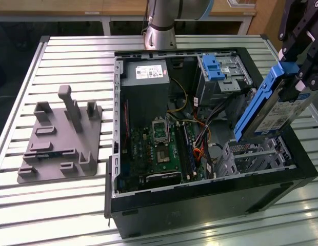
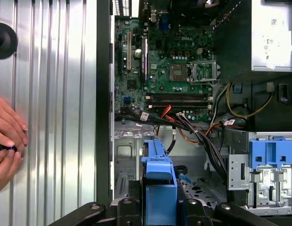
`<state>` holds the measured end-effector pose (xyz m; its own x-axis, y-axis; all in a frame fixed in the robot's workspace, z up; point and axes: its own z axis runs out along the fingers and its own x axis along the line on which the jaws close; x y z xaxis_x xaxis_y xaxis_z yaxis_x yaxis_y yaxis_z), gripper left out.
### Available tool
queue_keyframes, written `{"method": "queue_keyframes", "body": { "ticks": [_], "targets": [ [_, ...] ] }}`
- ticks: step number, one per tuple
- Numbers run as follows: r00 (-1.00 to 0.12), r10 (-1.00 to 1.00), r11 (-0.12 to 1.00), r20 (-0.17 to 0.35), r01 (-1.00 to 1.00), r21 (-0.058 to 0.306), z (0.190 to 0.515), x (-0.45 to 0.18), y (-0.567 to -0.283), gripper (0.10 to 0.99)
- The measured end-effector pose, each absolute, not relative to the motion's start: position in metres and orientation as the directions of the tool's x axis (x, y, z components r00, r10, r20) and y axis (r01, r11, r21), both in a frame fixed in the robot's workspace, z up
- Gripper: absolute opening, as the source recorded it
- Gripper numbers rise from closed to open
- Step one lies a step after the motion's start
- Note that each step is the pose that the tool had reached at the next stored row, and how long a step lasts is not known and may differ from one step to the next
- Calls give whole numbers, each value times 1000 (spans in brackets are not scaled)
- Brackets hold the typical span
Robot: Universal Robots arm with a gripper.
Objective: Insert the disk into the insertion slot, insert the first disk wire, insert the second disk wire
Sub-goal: 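Insert the disk into the insertion slot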
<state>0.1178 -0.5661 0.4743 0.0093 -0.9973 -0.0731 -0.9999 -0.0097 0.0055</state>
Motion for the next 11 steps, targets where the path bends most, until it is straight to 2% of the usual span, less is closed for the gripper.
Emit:
{"method": "queue_keyframes", "body": {
  "ticks": [11],
  "targets": [
    [9, -997, -10, -78, -1000, 5, 472, 118, -566, 365]
  ]
}}
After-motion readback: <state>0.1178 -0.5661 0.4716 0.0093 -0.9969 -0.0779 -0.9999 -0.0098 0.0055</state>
